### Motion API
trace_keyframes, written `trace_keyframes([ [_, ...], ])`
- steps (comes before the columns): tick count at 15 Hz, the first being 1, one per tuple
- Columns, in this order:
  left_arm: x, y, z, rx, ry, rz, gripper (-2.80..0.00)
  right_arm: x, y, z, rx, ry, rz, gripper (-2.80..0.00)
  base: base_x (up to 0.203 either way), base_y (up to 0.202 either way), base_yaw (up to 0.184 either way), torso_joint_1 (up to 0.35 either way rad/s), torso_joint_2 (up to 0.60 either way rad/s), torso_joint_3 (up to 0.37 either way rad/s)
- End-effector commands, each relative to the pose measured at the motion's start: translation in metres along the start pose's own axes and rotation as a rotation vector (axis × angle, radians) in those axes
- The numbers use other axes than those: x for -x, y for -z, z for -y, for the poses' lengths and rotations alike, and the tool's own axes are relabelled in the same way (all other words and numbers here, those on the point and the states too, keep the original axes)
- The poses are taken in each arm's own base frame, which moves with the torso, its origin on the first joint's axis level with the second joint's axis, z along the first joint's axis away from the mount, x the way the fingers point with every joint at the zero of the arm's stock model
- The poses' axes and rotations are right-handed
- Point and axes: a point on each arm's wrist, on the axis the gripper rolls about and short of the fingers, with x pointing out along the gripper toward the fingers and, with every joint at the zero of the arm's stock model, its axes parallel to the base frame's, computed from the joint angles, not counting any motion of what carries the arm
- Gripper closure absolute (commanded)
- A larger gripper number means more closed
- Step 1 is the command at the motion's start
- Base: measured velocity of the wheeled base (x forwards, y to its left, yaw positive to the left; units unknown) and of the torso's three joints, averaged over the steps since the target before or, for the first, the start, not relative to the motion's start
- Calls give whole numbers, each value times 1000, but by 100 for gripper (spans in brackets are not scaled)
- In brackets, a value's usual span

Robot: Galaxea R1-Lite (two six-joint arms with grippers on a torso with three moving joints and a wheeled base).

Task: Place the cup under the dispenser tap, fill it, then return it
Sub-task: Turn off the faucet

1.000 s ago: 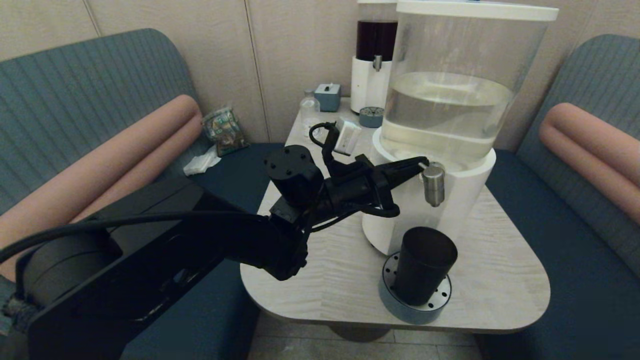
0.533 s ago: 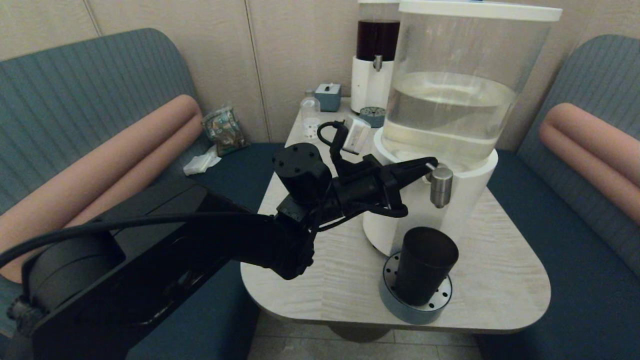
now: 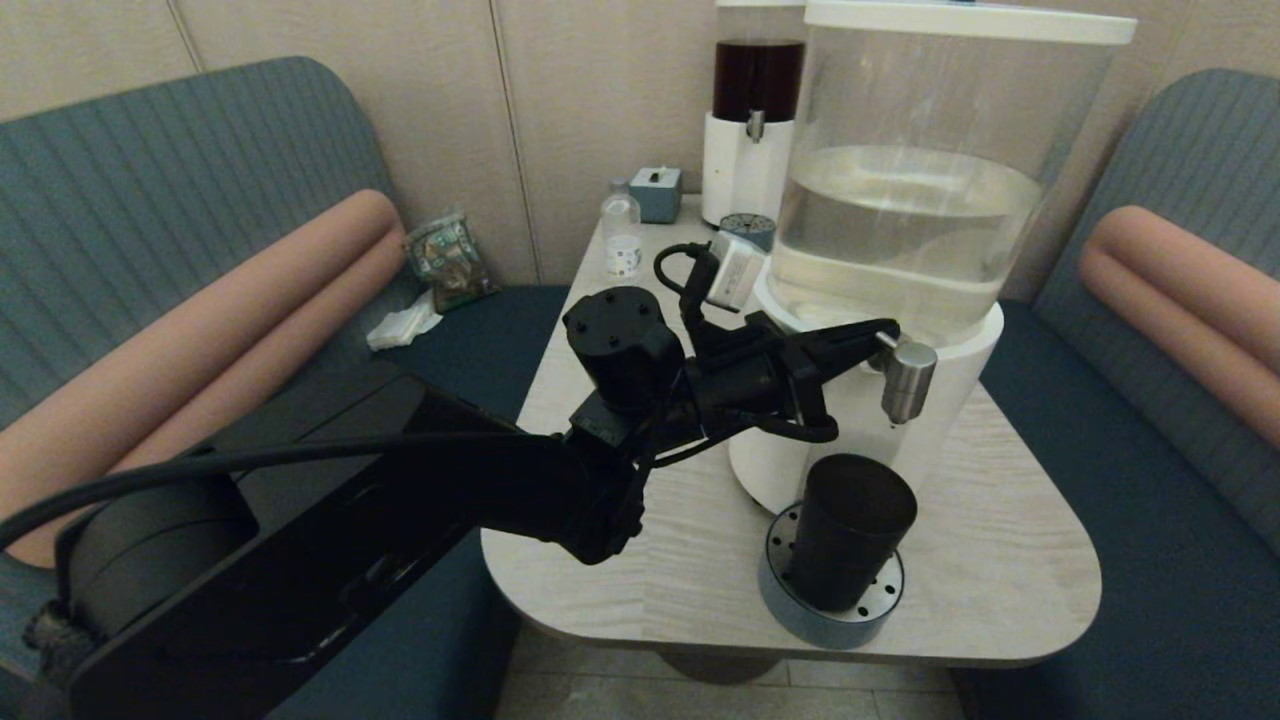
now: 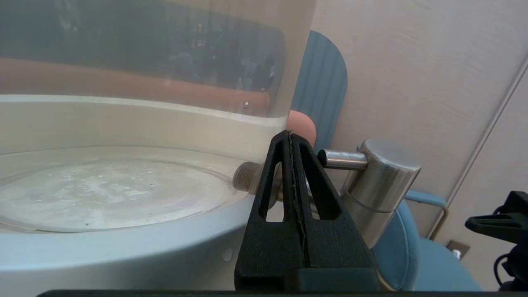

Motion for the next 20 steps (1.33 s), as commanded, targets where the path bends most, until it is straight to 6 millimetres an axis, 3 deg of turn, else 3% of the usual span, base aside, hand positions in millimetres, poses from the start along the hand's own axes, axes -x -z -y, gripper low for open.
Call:
trace_keyframes([
  [1,1,0,1,-4,4,3,0,0,0,0,0,0,-4,0,0,0,0,0,0,0],
  [6,17,9,6,1,-32,-17,0,0,0,0,0,0,-1,0,0,0,0,0,0,0],
  [11,45,-5,3,-37,-75,5,0,0,0,0,0,0,-2,0,0,0,0,0,0,0],
  [20,46,-11,3,-52,-75,20,0,0,0,0,0,0,-1,0,0,0,0,0,0,0],
])
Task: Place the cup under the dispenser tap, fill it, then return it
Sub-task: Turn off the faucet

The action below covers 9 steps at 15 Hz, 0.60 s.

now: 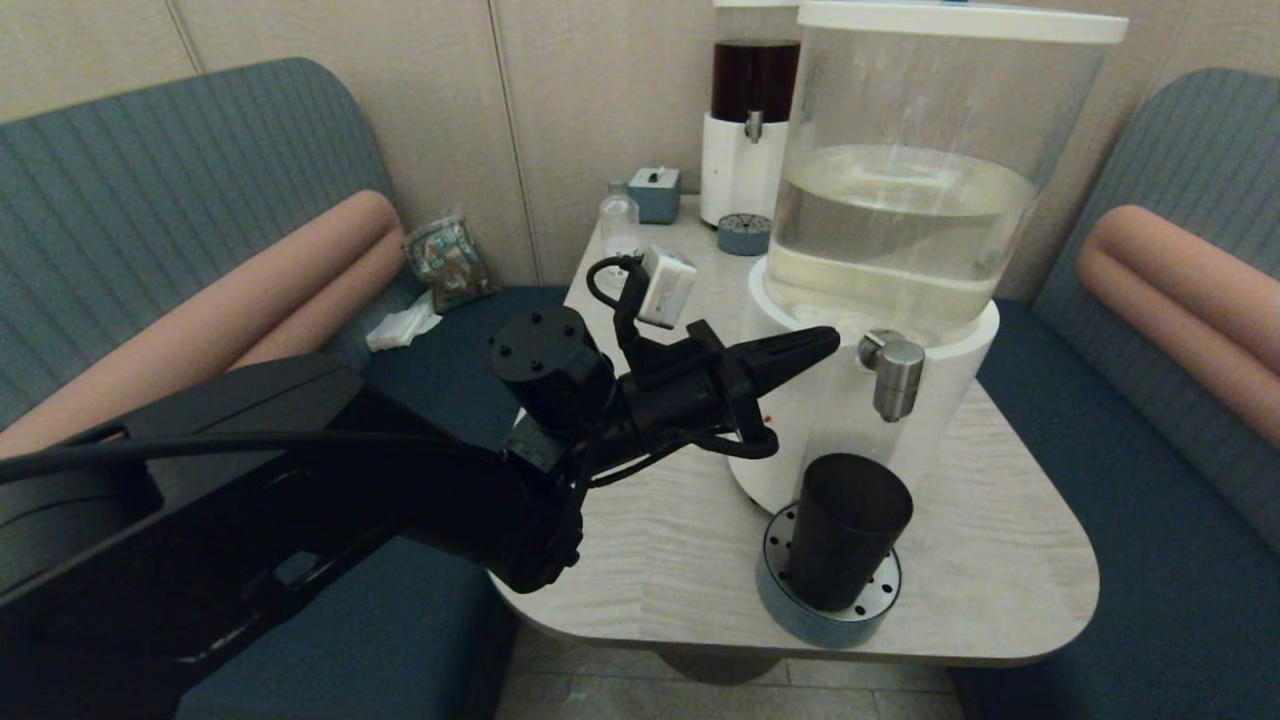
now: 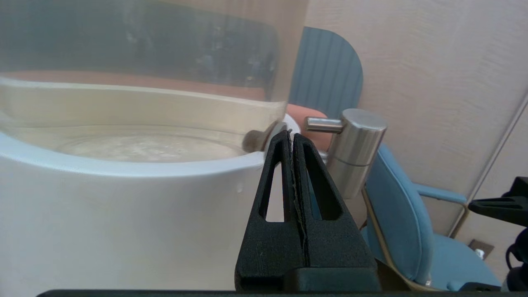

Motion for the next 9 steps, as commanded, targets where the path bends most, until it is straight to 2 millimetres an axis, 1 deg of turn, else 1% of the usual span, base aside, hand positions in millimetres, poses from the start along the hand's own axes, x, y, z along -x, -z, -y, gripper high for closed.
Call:
trace_keyframes([
  [1,-1,0,2,0,9,4,0,0,0,0,0,0,-3,0,0,0,0,0,0,0],
  [6,-6,5,8,10,24,-1,0,0,0,0,0,0,-2,0,0,0,0,0,0,0],
  [9,-9,4,8,7,31,4,0,0,0,0,0,0,-3,0,0,0,0,0,0,0],
])
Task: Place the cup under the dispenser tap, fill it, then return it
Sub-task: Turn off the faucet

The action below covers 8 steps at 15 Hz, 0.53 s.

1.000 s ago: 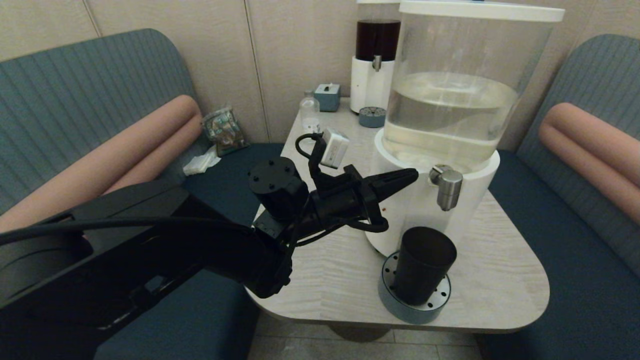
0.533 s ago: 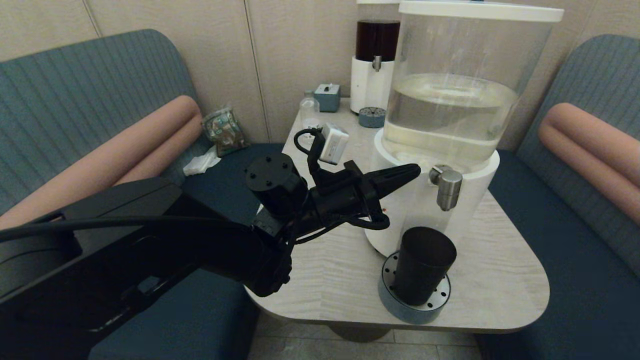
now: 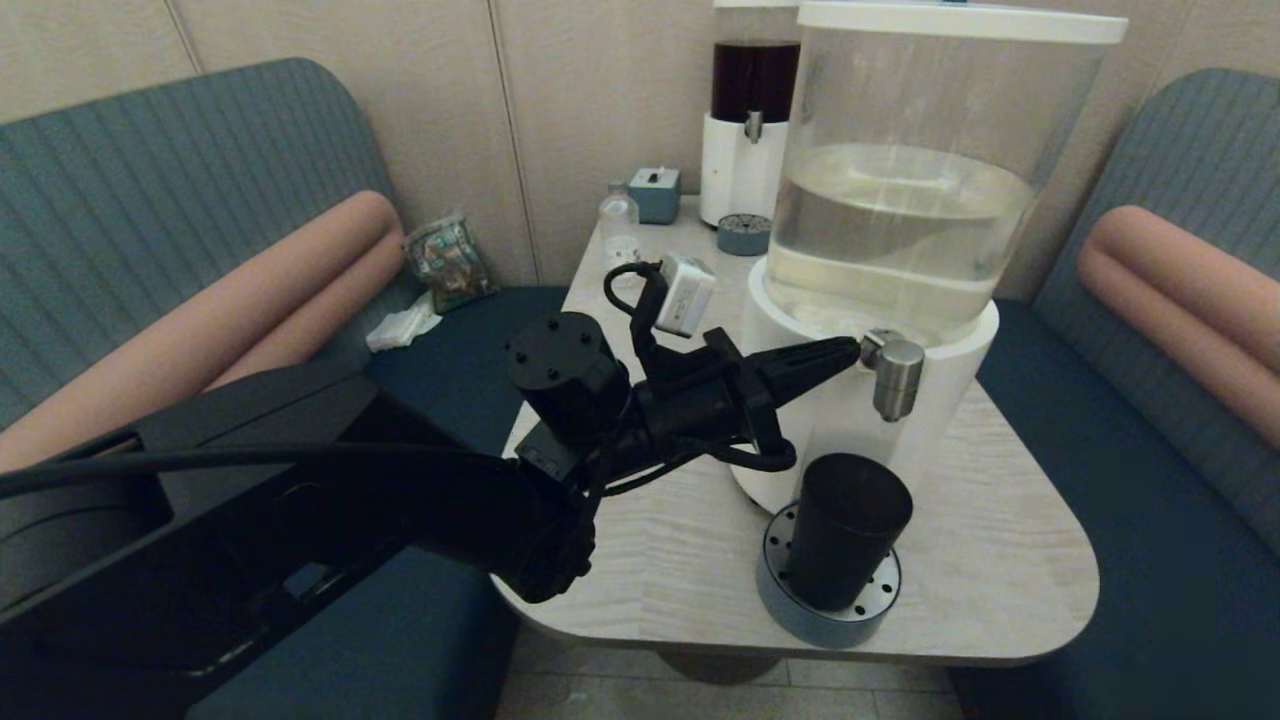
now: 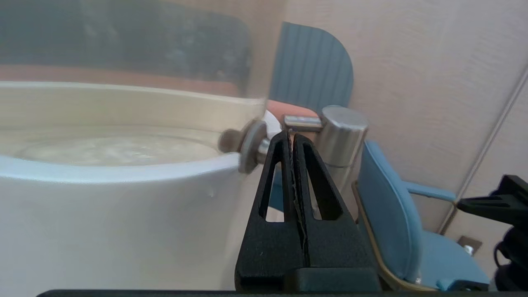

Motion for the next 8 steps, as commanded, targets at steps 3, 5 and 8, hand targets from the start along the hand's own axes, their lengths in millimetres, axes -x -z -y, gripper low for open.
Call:
trace_keyframes([
  [3,-4,-1,-2,-8,10,10,0,0,0,0,0,0,-1,0,0,0,0,0,0,0],
  [5,-6,-2,-2,-6,10,9,0,0,0,0,0,0,-2,0,0,0,0,0,0,0],
  [8,-7,0,-2,-5,14,8,0,0,0,0,0,0,-2,0,0,0,0,0,0,0],
])
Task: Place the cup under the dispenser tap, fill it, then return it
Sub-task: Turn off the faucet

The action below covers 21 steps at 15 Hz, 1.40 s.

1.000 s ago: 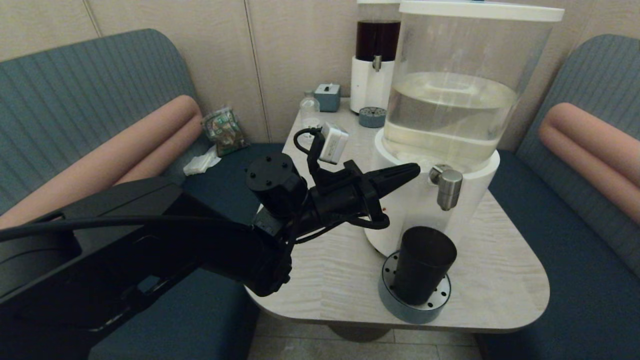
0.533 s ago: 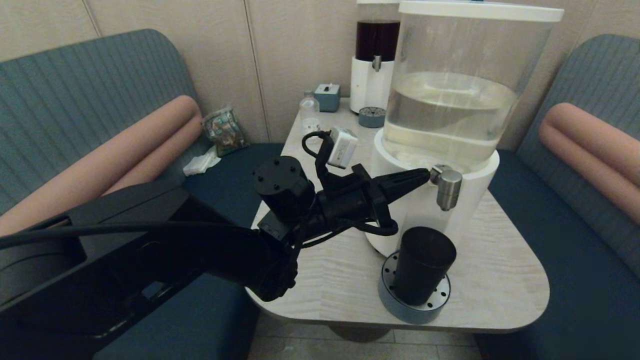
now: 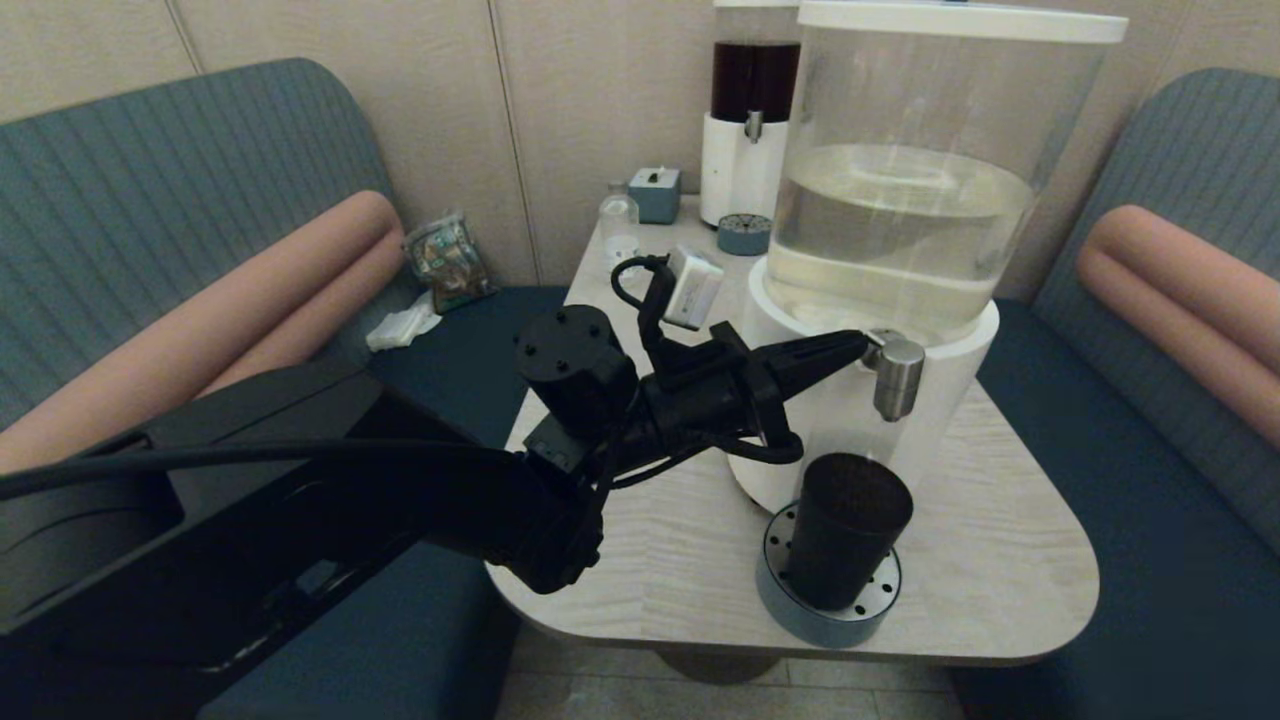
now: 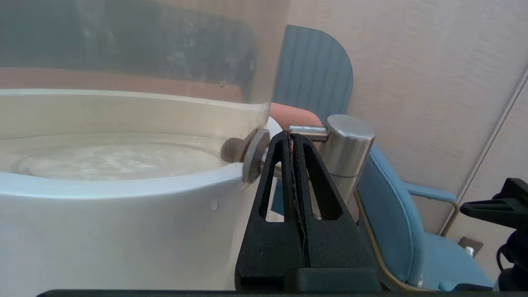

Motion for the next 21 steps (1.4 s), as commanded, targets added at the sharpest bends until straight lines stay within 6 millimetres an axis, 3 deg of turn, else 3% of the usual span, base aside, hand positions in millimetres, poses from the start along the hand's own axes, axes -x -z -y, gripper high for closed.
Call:
trace_keyframes([
  [1,-3,2,0,2,8,1,0,0,0,0,1,-1,-3,0,0,0,0,0,0,0],
  [14,-17,1,5,12,33,-5,0,0,0,0,1,-1,-2,0,0,0,0,0,0,0],
  [21,-37,4,15,34,72,-14,0,0,0,0,1,-1,-3,0,0,0,0,0,0,0],
])
